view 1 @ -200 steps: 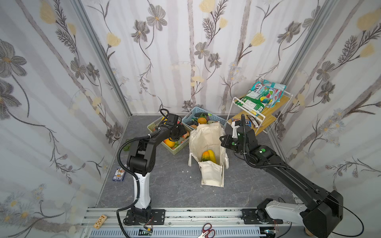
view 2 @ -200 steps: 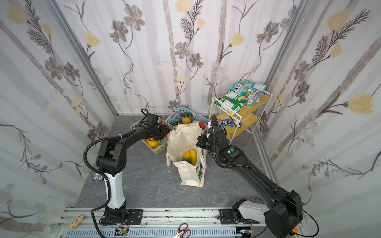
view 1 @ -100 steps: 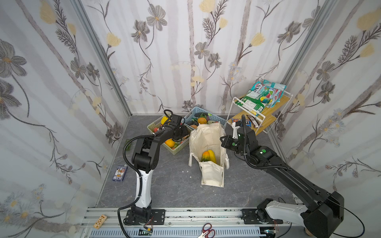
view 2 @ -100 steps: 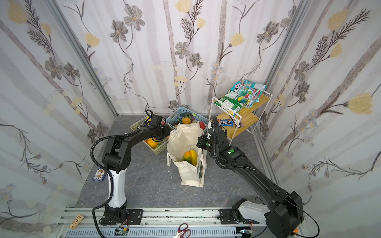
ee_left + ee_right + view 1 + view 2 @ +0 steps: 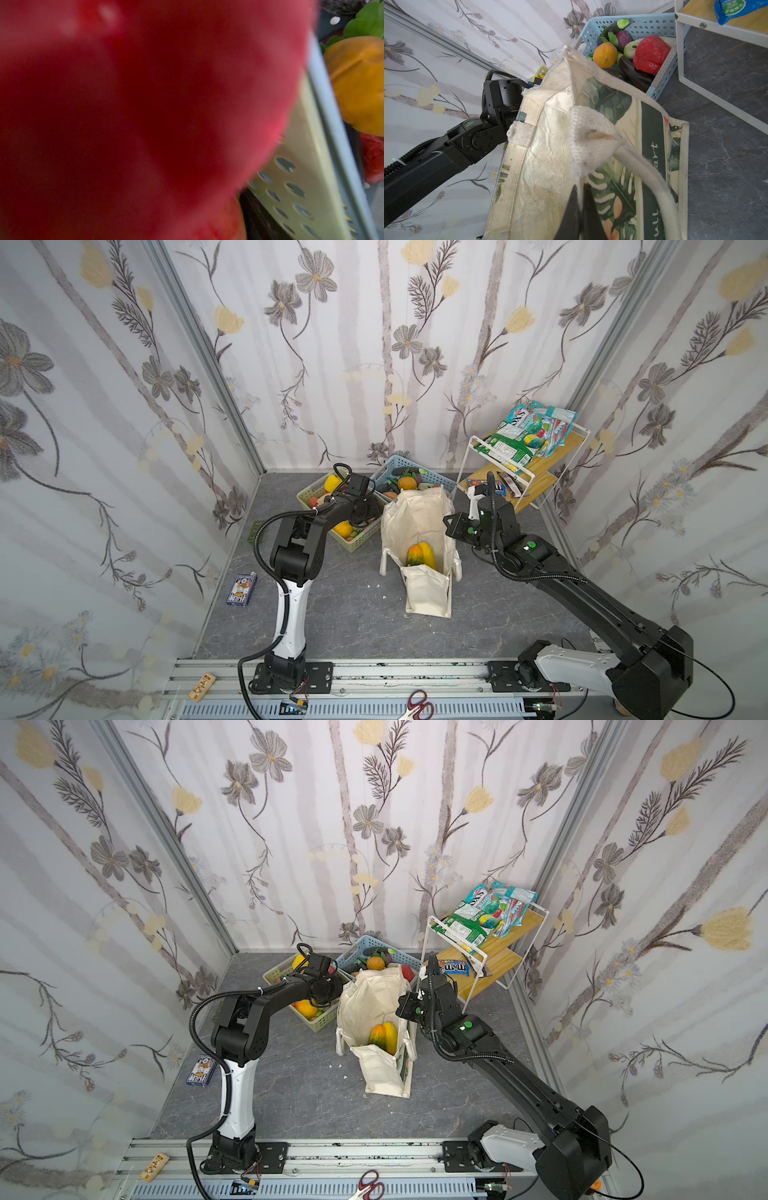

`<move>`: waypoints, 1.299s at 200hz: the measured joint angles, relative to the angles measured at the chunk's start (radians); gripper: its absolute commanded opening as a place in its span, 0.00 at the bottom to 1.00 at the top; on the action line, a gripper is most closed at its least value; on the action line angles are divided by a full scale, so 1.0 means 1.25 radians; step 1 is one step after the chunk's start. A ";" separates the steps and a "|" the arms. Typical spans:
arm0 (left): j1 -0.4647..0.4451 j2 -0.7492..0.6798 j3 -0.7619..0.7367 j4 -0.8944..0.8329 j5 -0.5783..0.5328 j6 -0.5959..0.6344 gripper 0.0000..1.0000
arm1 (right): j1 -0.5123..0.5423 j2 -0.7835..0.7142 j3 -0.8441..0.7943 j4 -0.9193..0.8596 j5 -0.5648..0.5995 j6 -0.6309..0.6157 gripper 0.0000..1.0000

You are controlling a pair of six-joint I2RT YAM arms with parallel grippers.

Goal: Place the food into the grocery bag and tie it
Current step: 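Lower the left gripper onto the red-yellow apple in the green basket, then close the left gripper on the apple and lift it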

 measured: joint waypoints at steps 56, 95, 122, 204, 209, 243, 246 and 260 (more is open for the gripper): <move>0.000 -0.040 -0.013 0.000 -0.015 0.008 0.60 | 0.002 0.000 0.000 0.000 0.000 0.000 0.01; 0.000 -0.065 -0.016 -0.002 -0.015 0.015 0.60 | 0.004 0.000 -0.008 0.006 0.000 0.000 0.01; 0.000 -0.087 -0.020 -0.003 -0.015 0.018 0.60 | 0.005 -0.002 -0.010 0.008 0.000 0.000 0.01; 0.000 -0.182 -0.038 -0.028 -0.014 0.039 0.61 | 0.008 0.003 -0.004 0.009 0.000 0.000 0.01; 0.000 -0.188 -0.039 -0.029 -0.013 0.041 0.60 | 0.008 0.005 -0.002 0.009 0.000 0.000 0.01; 0.000 -0.228 -0.045 -0.047 -0.002 0.045 0.60 | 0.009 0.013 0.007 0.008 0.000 0.000 0.01; 0.000 -0.232 -0.046 -0.049 0.001 0.045 0.60 | 0.009 0.014 0.007 0.008 0.000 0.000 0.01; 0.000 -0.251 -0.048 -0.055 0.008 0.049 0.60 | 0.009 0.019 0.010 0.009 0.000 0.000 0.01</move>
